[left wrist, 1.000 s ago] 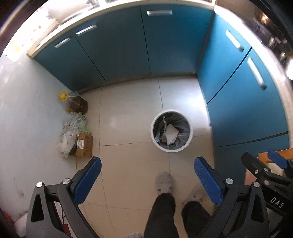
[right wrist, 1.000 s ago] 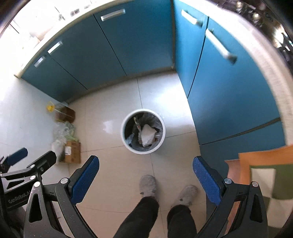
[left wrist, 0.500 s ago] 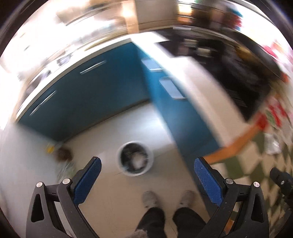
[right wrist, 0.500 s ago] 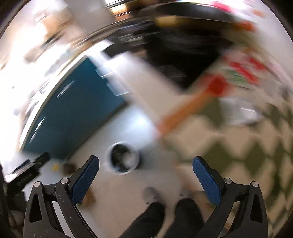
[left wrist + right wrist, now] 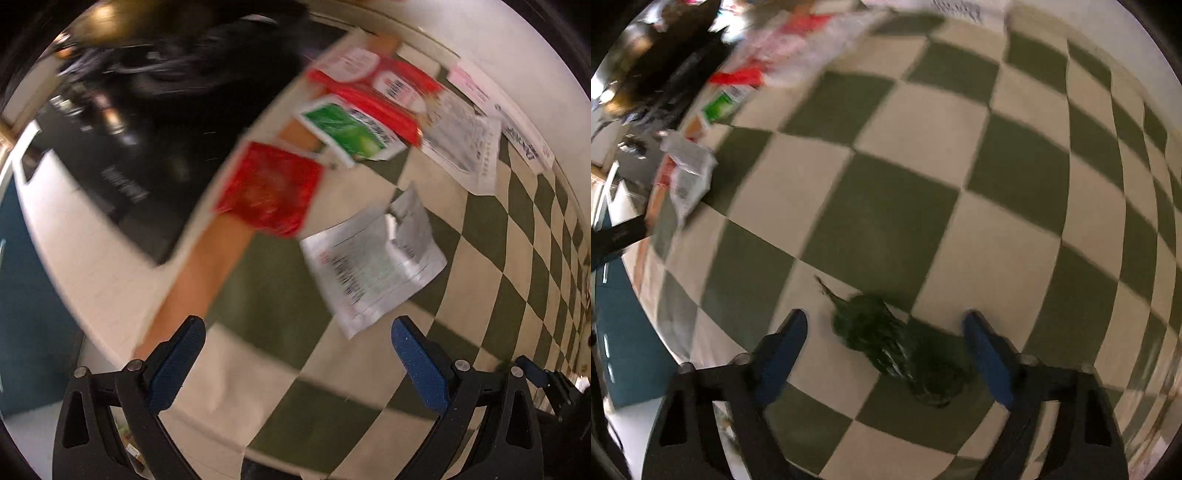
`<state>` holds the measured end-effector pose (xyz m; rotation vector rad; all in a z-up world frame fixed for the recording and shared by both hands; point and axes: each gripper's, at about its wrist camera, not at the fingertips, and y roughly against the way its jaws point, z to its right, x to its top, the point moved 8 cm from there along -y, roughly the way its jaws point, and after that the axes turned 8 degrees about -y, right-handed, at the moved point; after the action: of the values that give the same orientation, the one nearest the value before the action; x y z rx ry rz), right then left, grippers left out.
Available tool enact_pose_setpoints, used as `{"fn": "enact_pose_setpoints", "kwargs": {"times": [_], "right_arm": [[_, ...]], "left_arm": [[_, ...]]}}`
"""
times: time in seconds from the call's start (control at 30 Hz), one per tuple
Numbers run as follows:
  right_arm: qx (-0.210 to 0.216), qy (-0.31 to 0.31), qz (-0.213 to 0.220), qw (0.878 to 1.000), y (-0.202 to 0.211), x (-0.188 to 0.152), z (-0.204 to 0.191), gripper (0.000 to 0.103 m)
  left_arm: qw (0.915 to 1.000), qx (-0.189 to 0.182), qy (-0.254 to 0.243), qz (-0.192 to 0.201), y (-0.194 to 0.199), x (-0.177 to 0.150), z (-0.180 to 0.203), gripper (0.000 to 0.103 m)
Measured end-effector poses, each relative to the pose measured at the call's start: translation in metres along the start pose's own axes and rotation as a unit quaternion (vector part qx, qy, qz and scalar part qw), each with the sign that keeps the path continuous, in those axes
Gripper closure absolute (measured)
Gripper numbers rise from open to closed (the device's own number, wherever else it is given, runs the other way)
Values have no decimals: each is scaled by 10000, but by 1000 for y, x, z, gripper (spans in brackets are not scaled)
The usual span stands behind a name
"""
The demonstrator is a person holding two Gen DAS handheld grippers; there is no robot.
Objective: Collect trash
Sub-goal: 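Grasp the white wrapper with the left tool while the right tool grasps the green pepper, then carry the wrapper and pepper to the bin and open both tools to drop them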
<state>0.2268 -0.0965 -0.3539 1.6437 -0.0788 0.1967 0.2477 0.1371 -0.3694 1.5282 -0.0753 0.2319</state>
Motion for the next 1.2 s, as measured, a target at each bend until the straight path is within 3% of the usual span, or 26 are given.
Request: {"fn": "enact_pose_setpoints", "kwargs": {"times": [0.07,0.13,0.23,0.27,0.3,0.37,0.43,0.8,1.03,1.2], "right_arm": [[145,83,106,9998,4,3,-2,74],[314,-8,90,9995,5,8,0,74],[371,-4,153,9992,8,18,6,74],[381,-11,171,9991,10,20,8,74],[384,-17,182,9991,9,27,9,74],[385,-29,213,9990,12,31,12,75],[416,-68,229,9988,10,37,20,75],[929,-104,447,9946,40,53,-14,75],[1548,252,480,9865,59,65,-92,75],[1988,810,271,9763,66,39,-172,75]], "left_arm": [[9999,-55,-118,-68,-12,9,7,1],[9998,-41,-156,-106,-19,16,9,5],[9997,103,-218,-34,-24,30,13,25],[9995,183,-270,42,-23,35,16,39],[9991,263,-329,89,-22,38,17,62],[9986,288,-435,122,-21,44,23,88],[9985,309,-448,97,-19,44,26,98],[9970,299,134,694,44,28,5,101],[9893,674,791,1020,94,-11,-68,101],[9770,1006,1591,1002,119,-80,-147,101]]}}
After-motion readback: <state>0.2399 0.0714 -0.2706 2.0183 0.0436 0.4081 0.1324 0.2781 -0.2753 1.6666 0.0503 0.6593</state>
